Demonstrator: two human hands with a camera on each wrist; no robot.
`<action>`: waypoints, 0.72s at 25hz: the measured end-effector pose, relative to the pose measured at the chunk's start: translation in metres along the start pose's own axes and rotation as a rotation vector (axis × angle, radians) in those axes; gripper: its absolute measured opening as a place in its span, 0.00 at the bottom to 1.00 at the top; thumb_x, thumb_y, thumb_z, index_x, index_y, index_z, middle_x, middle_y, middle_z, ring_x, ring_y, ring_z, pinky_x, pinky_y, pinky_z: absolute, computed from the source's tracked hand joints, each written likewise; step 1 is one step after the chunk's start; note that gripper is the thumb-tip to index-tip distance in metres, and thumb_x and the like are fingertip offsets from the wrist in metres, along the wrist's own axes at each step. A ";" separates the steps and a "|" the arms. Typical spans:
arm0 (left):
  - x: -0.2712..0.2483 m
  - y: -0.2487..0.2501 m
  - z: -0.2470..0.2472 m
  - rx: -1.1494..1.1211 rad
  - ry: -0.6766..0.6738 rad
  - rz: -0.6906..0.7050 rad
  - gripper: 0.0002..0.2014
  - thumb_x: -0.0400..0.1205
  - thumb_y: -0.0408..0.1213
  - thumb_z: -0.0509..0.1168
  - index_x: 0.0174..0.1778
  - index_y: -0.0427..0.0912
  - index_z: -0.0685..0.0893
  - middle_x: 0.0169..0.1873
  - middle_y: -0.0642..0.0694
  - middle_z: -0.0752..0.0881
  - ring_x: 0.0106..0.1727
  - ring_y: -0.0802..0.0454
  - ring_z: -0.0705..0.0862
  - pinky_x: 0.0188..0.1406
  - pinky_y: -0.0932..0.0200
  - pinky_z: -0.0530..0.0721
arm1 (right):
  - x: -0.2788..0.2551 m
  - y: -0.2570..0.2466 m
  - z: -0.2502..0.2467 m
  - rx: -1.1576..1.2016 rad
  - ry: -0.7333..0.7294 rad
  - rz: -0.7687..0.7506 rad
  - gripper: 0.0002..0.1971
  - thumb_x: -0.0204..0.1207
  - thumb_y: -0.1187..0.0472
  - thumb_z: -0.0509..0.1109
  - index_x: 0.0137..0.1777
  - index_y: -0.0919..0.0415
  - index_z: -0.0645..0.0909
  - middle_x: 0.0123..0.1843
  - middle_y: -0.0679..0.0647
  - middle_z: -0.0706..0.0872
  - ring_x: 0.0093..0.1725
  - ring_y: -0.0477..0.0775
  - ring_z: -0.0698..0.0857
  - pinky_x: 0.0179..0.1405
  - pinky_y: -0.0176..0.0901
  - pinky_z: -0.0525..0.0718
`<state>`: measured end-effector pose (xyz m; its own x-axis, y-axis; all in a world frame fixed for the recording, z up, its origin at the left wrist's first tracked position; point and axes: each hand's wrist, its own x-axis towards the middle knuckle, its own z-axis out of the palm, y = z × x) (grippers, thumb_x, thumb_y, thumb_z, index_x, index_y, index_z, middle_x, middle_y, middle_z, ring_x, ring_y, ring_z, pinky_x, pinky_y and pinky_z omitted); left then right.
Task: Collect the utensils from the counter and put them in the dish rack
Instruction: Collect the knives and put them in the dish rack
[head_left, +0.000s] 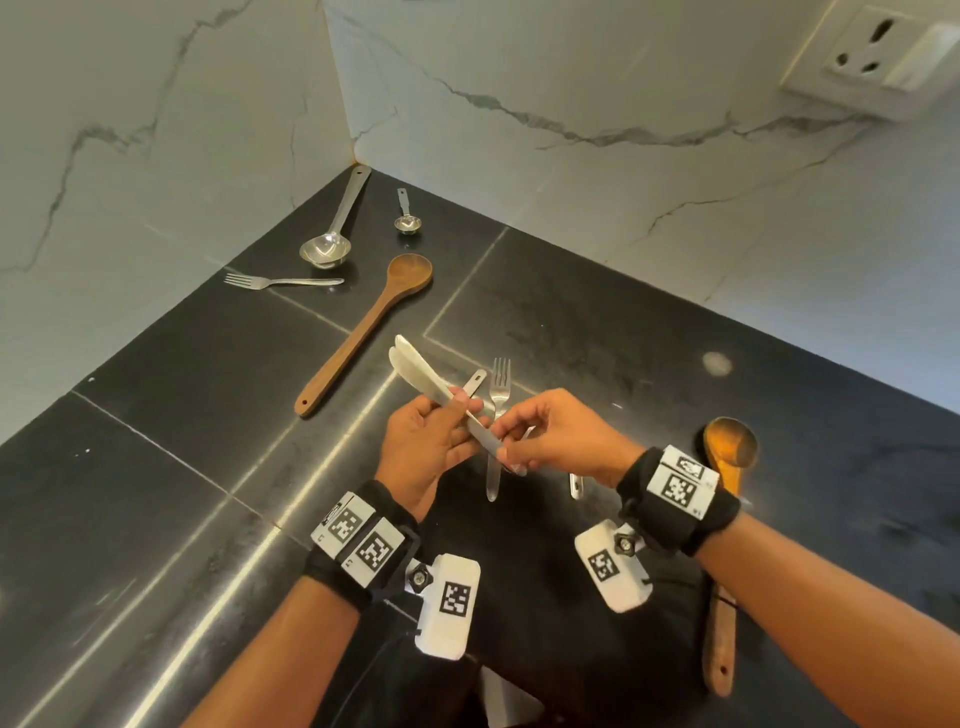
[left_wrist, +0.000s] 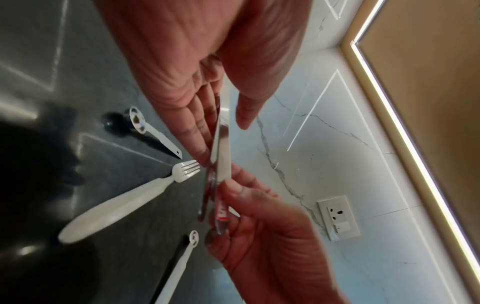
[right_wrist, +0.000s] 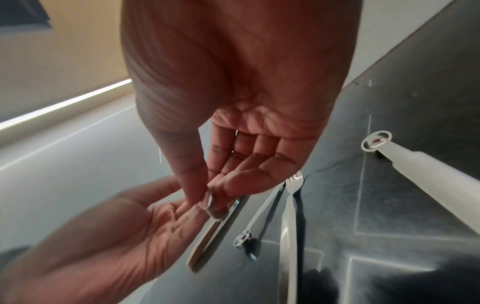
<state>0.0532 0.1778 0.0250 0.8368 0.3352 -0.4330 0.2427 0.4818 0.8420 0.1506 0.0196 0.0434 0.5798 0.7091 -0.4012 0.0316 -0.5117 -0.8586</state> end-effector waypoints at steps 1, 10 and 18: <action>-0.002 -0.002 0.004 0.001 -0.001 0.011 0.13 0.86 0.39 0.64 0.63 0.36 0.82 0.55 0.39 0.91 0.57 0.43 0.91 0.59 0.42 0.87 | -0.005 0.004 0.003 0.009 0.024 -0.004 0.10 0.72 0.69 0.79 0.53 0.63 0.90 0.36 0.51 0.91 0.34 0.45 0.88 0.37 0.36 0.86; -0.014 -0.027 0.064 0.046 -0.174 0.035 0.12 0.86 0.40 0.64 0.61 0.38 0.80 0.57 0.41 0.91 0.58 0.43 0.90 0.58 0.48 0.87 | -0.082 0.037 -0.007 -0.122 0.364 -0.066 0.09 0.83 0.56 0.68 0.52 0.56 0.89 0.40 0.52 0.91 0.36 0.48 0.88 0.40 0.44 0.87; -0.060 -0.049 0.202 0.141 -0.484 0.022 0.09 0.83 0.42 0.66 0.48 0.41 0.87 0.53 0.39 0.92 0.56 0.46 0.90 0.55 0.52 0.88 | -0.212 0.072 -0.044 0.022 0.724 -0.062 0.11 0.88 0.62 0.60 0.57 0.63 0.84 0.36 0.51 0.85 0.34 0.45 0.83 0.37 0.45 0.83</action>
<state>0.0898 -0.0296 0.0748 0.9661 -0.0862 -0.2435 0.2582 0.3532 0.8992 0.0658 -0.1887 0.0807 0.9712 0.2337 -0.0462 0.0702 -0.4660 -0.8820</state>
